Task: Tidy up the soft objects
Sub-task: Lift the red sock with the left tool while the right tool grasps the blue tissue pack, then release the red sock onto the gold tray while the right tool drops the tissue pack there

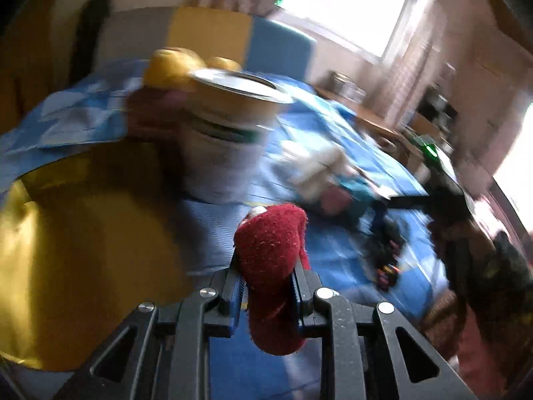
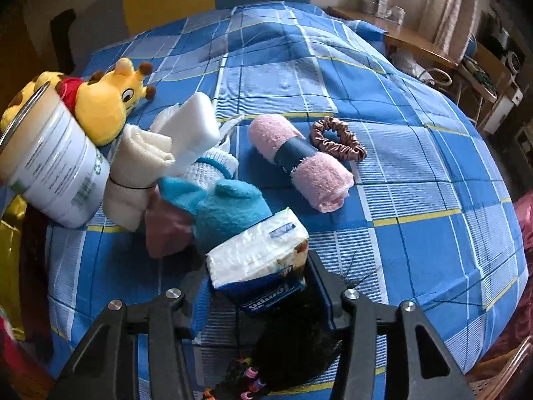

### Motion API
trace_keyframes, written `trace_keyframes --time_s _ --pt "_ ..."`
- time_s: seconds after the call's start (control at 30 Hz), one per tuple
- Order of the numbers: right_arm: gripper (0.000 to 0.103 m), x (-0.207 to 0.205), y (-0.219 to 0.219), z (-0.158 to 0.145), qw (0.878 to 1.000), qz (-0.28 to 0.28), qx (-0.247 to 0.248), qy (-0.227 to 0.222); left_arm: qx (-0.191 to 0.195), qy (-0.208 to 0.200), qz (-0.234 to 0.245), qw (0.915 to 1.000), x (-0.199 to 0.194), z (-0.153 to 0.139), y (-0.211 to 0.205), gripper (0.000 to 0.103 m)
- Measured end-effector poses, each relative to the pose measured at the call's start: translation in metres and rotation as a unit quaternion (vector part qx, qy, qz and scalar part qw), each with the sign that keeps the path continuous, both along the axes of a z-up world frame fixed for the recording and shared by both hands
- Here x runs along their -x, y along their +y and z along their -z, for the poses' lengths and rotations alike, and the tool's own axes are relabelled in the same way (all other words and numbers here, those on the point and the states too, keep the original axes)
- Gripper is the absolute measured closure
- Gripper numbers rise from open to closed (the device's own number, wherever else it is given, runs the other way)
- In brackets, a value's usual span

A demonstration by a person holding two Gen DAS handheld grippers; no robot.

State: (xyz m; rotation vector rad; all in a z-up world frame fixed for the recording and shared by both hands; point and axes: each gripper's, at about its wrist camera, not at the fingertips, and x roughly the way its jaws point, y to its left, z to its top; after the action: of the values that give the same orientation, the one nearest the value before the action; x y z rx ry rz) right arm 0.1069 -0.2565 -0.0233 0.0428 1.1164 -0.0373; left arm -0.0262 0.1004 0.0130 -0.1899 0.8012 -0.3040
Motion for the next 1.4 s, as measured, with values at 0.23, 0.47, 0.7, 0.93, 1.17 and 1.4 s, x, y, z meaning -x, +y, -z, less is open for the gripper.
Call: trace_keyframes --time_s 0.23,0.47,0.7,0.93,1.17,1.4 --pt "0.052 0.000 -0.006 -0.001 1.000 0.024 0.005 -0.017 -0.049 0.071 -0.176 0.9805 -0.026 0.027 0.093 0.079" --pt "0.052 -0.004 -0.020 -0.021 0.997 0.059 0.008 -0.045 -0.082 0.101 -0.266 0.9550 -0.026 0.052 0.146 0.074" --pt "0.052 -0.035 -0.009 -0.052 0.993 0.083 -0.001 -0.083 -0.072 0.098 -0.284 0.9512 -0.011 0.056 0.153 0.052" --pt "0.052 -0.097 0.055 -0.092 0.990 0.047 0.033 -0.127 -0.077 0.068 -0.277 0.9553 0.002 0.040 0.151 0.041" --pt "0.052 -0.165 0.148 -0.139 0.985 0.004 0.068 -0.160 -0.078 0.043 -0.263 0.9608 0.015 0.022 0.147 0.040" --pt "0.052 -0.155 0.262 -0.171 0.970 -0.148 -0.002 -0.192 -0.082 0.033 -0.269 0.9589 0.023 0.015 0.152 0.036"
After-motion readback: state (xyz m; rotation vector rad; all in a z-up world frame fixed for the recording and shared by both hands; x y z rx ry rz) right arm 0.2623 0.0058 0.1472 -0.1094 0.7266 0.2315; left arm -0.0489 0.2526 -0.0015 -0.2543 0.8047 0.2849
